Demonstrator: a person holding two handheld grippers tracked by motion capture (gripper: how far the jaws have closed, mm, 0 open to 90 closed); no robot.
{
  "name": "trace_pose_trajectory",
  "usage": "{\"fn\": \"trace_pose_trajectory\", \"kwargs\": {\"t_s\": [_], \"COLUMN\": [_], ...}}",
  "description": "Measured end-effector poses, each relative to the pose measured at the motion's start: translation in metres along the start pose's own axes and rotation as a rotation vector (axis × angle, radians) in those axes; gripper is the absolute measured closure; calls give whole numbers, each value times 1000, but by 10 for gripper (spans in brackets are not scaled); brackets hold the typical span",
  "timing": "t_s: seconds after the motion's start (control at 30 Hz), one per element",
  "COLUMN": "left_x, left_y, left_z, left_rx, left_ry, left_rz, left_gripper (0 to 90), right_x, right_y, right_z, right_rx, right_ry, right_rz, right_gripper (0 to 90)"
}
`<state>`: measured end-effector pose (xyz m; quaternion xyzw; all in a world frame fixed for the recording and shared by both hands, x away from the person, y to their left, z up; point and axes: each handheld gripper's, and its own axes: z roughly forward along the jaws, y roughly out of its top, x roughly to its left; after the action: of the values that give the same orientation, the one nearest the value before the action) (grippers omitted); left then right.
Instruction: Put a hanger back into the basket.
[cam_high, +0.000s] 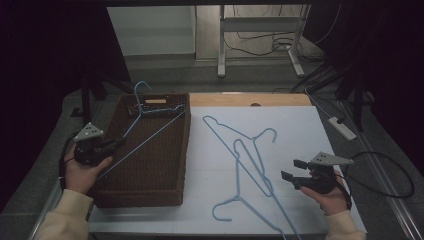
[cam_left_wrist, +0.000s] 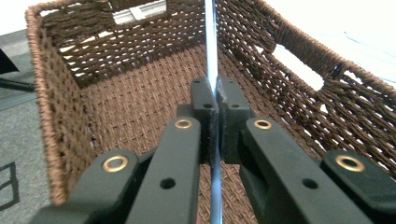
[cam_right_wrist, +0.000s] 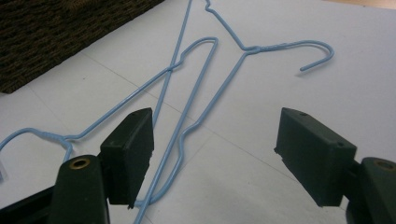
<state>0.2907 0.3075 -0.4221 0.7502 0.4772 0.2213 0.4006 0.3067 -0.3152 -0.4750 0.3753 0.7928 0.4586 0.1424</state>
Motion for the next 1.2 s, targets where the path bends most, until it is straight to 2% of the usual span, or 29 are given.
{"fn": "trace_pose_trajectory", "kwargs": {"t_s": [0.17, 0.37, 0.53, 0.67, 0.7, 0.77, 0.87, 0.93, 0.97, 1.03, 1.2], "left_x": [-5, -8, -8, -7, -7, -4, -2, -1, -1, -1, -4], "left_y": [3, 1, -1, -4, -4, -5, -5, -5, -5, -5, -6], "left_z": [9, 23, 27, 32, 32, 37, 39, 42, 42, 45, 52], "left_rx": [25, 77, 95, 178, 178, 233, 273, 306, 306, 347, 410], "left_ry": [-3, 21, 38, 76, 76, 92, 98, 103, 103, 101, 140], "left_rz": [17, 36, 45, 85, 85, 99, 94, 106, 106, 115, 146], "left_gripper": [873, 873, 872, 871, 870, 870, 869, 869, 867, 865, 864], "right_x": [0, -1, -1, -1, -1, -1, -1, -1, -1, -1, -1], "right_y": [0, -1, -1, -1, -1, -1, -2, -2, -2, -2, -3], "right_z": [0, 0, 1, 1, 1, 2, 3, 3, 3, 4, 5], "right_rx": [2, 5, 7, 10, 10, 11, 18, 23, 23, 22, 29], "right_ry": [1, 0, 2, 1, 1, 4, 2, 5, 5, 5, 4], "right_rz": [1, 3, 2, 2, 2, 6, 6, 5, 5, 6, 7], "right_gripper": [281, 281, 281, 280, 280, 280, 280, 279, 279, 278, 278]}}
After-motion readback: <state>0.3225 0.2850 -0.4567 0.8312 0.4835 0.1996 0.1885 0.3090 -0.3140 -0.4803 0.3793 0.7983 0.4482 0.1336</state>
